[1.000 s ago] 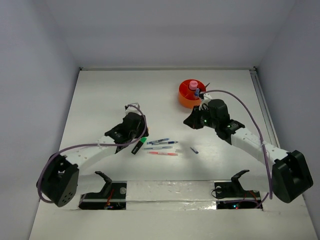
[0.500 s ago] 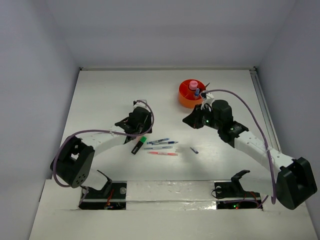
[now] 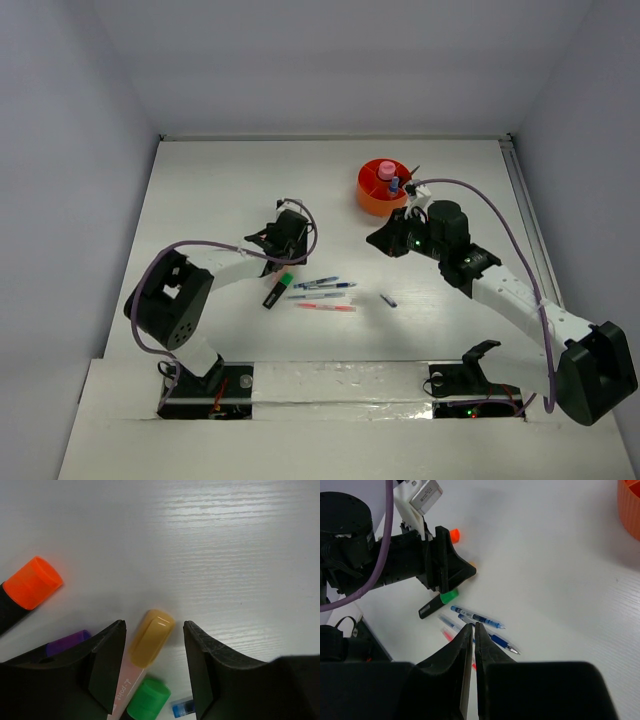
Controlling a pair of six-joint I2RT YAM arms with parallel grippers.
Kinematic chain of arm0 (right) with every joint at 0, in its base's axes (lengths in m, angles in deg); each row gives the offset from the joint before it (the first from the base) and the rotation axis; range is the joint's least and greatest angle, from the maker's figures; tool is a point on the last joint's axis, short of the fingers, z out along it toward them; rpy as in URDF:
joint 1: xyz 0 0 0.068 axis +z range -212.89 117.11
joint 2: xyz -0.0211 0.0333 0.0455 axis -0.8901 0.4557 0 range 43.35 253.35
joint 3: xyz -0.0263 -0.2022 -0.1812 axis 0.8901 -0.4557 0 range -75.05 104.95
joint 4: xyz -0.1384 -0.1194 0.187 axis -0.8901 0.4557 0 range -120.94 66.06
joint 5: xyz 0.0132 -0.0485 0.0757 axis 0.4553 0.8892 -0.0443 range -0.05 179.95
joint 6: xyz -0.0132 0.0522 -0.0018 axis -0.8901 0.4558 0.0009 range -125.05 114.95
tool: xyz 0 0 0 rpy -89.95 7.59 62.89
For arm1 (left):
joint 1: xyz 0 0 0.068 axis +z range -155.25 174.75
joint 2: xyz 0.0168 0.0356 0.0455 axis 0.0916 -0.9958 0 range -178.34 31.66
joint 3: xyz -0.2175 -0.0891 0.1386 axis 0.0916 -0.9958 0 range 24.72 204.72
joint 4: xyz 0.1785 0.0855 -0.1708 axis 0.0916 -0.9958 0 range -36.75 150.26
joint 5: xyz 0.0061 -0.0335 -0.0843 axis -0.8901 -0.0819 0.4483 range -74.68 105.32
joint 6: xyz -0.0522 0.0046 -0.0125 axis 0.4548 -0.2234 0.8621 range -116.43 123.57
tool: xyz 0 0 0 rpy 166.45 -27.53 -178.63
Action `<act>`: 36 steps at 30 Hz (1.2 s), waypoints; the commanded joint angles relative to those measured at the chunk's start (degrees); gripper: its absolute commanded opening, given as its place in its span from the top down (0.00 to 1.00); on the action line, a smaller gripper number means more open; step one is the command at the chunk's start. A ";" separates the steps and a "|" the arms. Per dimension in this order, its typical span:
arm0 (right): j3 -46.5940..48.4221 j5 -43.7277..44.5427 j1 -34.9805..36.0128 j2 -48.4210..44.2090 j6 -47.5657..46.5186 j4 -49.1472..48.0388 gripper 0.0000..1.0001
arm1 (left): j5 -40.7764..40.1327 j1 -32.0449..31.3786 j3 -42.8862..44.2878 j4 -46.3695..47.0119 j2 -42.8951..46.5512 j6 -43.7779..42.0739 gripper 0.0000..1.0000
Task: Sort the stationery into containers
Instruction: Pick up the pen from the center of the board.
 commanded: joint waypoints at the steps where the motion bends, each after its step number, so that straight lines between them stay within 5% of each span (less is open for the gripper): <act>1: -0.36 -0.10 0.56 -1.08 -0.01 -3.25 0.88 | -2.57 0.28 1.93 -0.36 -0.21 -0.84 0.54; 13: -0.54 0.43 0.56 -1.96 0.26 -3.17 0.85 | -3.36 0.28 2.37 -1.59 -2.85 -1.19 0.74; 20: -0.71 0.61 0.56 -1.96 0.26 -3.25 0.84 | -6.60 0.28 3.51 -3.69 -1.79 -1.19 1.00; 29: -1.33 1.92 0.56 -2.31 0.52 -4.05 0.83 | -5.31 0.28 7.81 -4.67 5.93 -0.05 1.00; 36: -3.17 7.11 0.56 -4.85 1.66 -5.63 0.84 | 3.75 0.28 11.86 9.73 7.79 2.85 1.00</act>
